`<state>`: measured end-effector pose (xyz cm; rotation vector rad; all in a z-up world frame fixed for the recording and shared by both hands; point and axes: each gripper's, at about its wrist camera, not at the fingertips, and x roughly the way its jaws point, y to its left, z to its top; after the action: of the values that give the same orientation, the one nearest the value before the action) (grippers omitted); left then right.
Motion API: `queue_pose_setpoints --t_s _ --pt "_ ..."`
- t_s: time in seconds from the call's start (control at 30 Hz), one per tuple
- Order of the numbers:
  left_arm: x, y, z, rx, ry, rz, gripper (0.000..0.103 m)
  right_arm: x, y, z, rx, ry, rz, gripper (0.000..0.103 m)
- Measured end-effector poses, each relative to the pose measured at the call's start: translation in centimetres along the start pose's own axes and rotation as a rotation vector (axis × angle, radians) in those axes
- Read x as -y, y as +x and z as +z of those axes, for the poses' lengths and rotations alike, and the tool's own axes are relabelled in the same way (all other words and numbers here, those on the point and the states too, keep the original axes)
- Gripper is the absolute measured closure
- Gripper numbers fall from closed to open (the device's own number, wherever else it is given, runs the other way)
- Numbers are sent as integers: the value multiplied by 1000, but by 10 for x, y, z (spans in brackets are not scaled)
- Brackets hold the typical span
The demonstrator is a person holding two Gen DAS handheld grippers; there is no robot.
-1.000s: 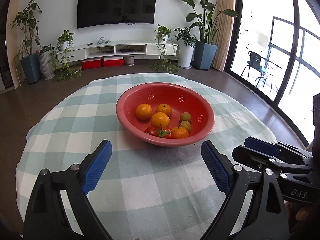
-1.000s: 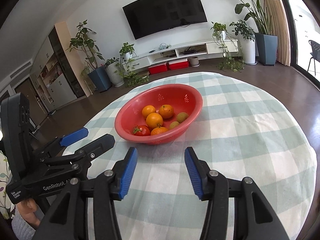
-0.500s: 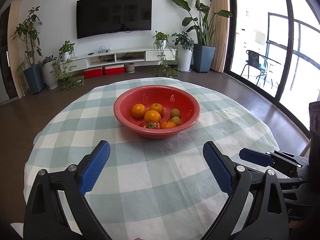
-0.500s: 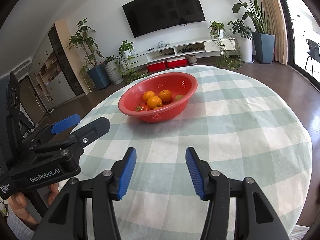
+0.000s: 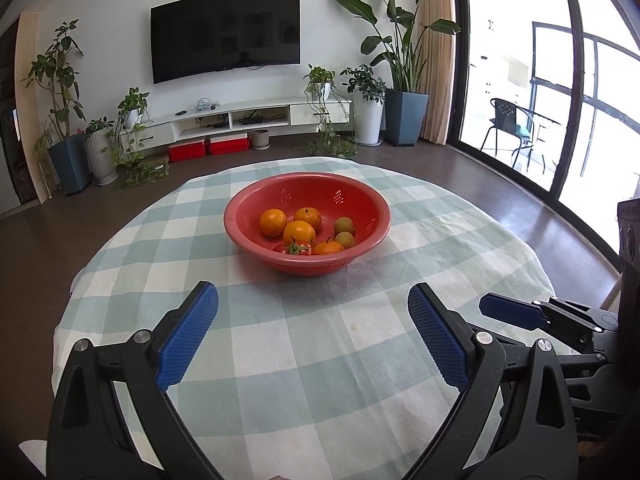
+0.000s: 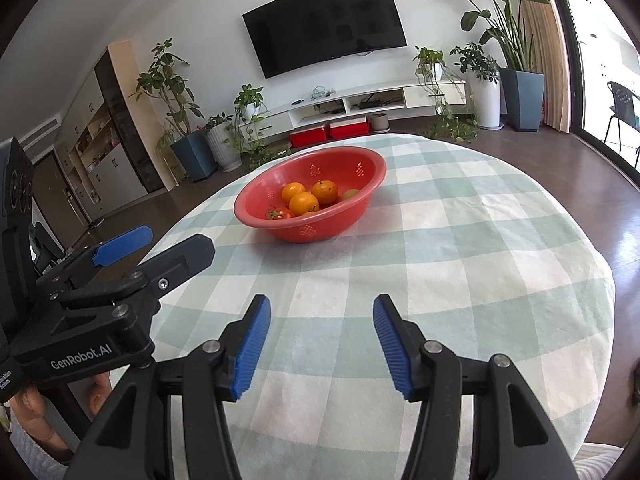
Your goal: Organize fruits
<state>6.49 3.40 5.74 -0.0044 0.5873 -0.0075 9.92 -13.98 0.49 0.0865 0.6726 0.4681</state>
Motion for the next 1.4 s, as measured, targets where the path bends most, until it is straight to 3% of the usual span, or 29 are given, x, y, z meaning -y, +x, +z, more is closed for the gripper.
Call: queue_pose_setpoints --t_s 1.4 --pt "2 -5 0 12 11 17 2 0 -1 -1 1 -3 -4 45"
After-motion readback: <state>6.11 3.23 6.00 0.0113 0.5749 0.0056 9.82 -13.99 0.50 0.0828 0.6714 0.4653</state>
